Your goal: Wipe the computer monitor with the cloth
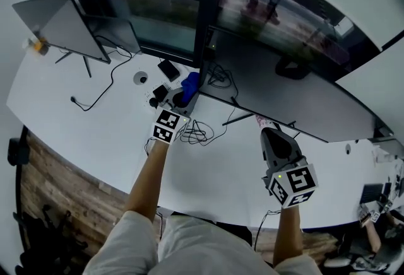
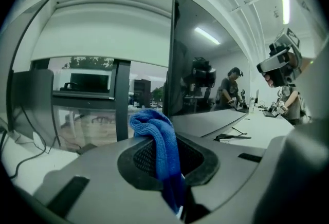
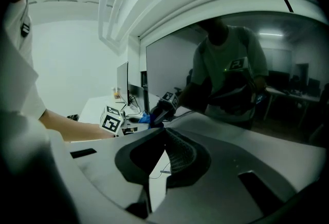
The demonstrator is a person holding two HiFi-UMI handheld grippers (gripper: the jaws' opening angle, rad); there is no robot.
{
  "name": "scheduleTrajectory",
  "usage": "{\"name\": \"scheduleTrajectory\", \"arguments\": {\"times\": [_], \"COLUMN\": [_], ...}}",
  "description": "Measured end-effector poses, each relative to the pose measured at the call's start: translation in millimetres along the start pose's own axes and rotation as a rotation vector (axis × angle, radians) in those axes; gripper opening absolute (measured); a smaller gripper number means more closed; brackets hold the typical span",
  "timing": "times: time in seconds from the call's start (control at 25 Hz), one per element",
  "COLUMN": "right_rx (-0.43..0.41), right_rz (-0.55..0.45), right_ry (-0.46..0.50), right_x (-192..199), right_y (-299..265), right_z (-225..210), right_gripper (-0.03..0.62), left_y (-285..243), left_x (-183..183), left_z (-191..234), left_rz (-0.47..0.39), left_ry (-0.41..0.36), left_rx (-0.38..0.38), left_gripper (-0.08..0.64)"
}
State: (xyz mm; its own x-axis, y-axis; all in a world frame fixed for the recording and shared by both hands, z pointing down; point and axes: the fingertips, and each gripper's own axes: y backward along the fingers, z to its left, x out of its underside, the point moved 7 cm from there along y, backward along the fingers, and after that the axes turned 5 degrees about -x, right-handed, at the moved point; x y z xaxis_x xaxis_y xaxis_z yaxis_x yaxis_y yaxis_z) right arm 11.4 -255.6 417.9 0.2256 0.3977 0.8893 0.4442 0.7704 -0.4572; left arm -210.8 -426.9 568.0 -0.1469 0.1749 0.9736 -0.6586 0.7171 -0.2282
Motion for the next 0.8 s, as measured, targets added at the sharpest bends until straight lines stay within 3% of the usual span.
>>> {"name": "scheduleTrajectory", "arguments": {"times": [0.16, 0.36, 0.6, 0.8], "right_rx": [-0.002, 0.013, 0.028, -0.001], "right_rz": [0.004, -0.041, -0.126, -0.199], "right_ry": [0.006, 0.02, 0.03, 0.084], "right_x": [0.8, -19.6, -60.7, -88.1], "right_y": [7.8, 24.0, 50.2, 87.7], "right_z": [1.2, -3.3, -15.9, -26.1], "right_gripper": [0.014, 0.014, 0.014, 0.014], "left_y": [3.7, 30.2, 76.7, 119.6], "left_x": [9.7, -33.4, -153.5, -252.5], "left_z": [1.4, 10.9, 15.4, -2.6], "left_rz": [0.003, -0.041, -0.205, -0.283], "left_ry": [0.11, 0.085, -0.05, -0.235], "left_rx": [-0.014, -0.094, -0.216, -0.301], "left_gripper": [0.055, 0.055, 0.055, 0.055]}}
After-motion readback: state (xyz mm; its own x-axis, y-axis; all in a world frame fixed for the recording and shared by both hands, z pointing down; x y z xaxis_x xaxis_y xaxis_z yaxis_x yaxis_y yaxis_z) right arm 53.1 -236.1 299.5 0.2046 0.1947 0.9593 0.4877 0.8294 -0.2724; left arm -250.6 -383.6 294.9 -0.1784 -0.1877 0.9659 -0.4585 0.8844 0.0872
